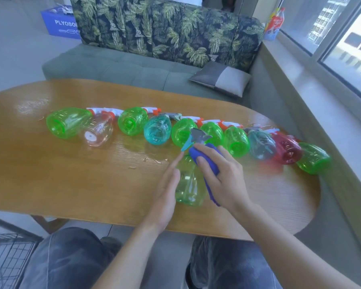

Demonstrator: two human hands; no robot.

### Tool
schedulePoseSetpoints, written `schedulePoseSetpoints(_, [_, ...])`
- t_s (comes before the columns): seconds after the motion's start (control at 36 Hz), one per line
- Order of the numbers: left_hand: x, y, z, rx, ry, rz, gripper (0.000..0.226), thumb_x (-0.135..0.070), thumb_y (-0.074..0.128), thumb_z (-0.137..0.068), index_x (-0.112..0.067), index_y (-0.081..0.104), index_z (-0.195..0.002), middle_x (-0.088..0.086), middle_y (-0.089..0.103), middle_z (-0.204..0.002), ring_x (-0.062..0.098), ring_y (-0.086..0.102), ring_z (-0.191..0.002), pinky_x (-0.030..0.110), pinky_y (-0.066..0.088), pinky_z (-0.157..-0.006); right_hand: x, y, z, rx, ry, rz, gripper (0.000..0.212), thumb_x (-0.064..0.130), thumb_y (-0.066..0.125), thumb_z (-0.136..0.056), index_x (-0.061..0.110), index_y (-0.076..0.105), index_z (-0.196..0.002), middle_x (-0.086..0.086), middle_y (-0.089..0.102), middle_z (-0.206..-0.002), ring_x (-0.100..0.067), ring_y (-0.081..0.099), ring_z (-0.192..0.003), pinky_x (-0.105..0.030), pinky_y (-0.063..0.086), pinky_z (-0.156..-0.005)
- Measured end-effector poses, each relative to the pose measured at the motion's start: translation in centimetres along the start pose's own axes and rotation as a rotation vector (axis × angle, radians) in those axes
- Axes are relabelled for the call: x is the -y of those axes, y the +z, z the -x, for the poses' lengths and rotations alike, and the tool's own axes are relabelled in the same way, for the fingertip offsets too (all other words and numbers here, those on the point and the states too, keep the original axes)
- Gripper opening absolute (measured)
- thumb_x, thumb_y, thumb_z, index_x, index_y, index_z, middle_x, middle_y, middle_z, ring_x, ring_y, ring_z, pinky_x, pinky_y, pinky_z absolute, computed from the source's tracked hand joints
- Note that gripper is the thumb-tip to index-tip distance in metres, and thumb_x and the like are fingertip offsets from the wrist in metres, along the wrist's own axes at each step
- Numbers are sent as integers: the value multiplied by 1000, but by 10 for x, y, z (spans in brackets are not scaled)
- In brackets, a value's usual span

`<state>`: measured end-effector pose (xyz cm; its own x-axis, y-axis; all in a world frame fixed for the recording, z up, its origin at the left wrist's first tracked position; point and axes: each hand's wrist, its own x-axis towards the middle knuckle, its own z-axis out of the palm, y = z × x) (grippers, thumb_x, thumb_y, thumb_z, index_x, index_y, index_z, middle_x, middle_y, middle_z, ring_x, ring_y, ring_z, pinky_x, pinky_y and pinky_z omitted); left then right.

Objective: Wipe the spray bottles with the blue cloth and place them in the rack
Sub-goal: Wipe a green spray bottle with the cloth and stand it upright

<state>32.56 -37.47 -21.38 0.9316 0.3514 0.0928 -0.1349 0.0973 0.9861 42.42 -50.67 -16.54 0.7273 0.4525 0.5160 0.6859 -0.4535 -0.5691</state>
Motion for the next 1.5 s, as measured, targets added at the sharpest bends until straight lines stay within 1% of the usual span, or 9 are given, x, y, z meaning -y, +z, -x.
schedulePoseSetpoints(0.22, [7,-7,-3,-12,-21,85,48,-59,45,-108,-51,52,-155,-25,43,-166,3,32,-159,54,24,-132,9,16,28,-27,-183,36,32,36,54,-106,24,73,-130,-3,57,-97,-21,58,-74,-36,53,-65])
schedulePoseSetpoints(0.47, [3,-5,0,20,25,-25,48,-43,36,-111,-38,49,-158,-35,45,-160,-10,31,-154,11,27,-117,-1,-9,58,214,-587,184,29,34,54,-109,28,73,-130,3,37,-89,-14,40,-73,-26,34,-49])
schedulePoseSetpoints(0.53, [3,-5,0,9,29,-19,48,-43,36,-111,-38,49,-158,-35,45,-160,-9,32,-154,17,27,-121,-2,-13,57,229,-629,194,30,35,54,-109,28,72,-131,3,36,-89,-13,40,-73,-23,31,-52])
schedulePoseSetpoints(0.64, [6,-5,0,5,7,35,47,-51,41,-111,-45,52,-156,-26,45,-165,1,31,-158,46,20,-134,-2,-12,46,96,-421,46,29,34,54,-108,26,70,-130,-1,53,-95,-13,52,-78,-20,40,-66])
schedulePoseSetpoints(0.83, [3,-3,-1,4,-12,3,47,-47,39,-110,-44,50,-155,-33,46,-161,-9,32,-154,44,20,-134,12,6,5,-20,118,-88,35,49,45,-105,40,68,-130,5,61,-102,-14,63,-92,-39,53,-85])
schedulePoseSetpoints(1.11, [6,-8,-3,7,-15,109,49,-55,47,-107,-46,55,-154,-17,46,-167,14,35,-160,58,22,-132,8,16,46,-31,-320,85,27,33,55,-108,28,69,-130,-1,50,-91,-18,51,-72,-35,49,-53])
schedulePoseSetpoints(1.31, [0,-6,-1,-10,19,-1,45,-43,41,-113,-33,52,-156,-32,50,-158,-9,36,-152,17,29,-120,7,5,64,88,-552,235,26,33,59,-105,32,70,-129,3,40,-86,-14,45,-70,-24,29,-45])
schedulePoseSetpoints(1.39, [-3,-4,2,-19,11,1,48,-46,40,-111,-35,51,-157,-27,49,-161,-2,37,-154,37,26,-130,6,2,68,113,-600,201,25,34,58,-106,32,68,-129,5,38,-89,-14,44,-70,-27,34,-41])
schedulePoseSetpoints(1.5, [-4,-3,6,-12,22,64,66,-70,58,-100,-38,51,-158,-15,48,-165,12,35,-159,55,23,-133,5,-7,67,25,-371,-27,26,34,54,-108,30,69,-128,3,55,-94,-9,53,-78,-17,39,-66])
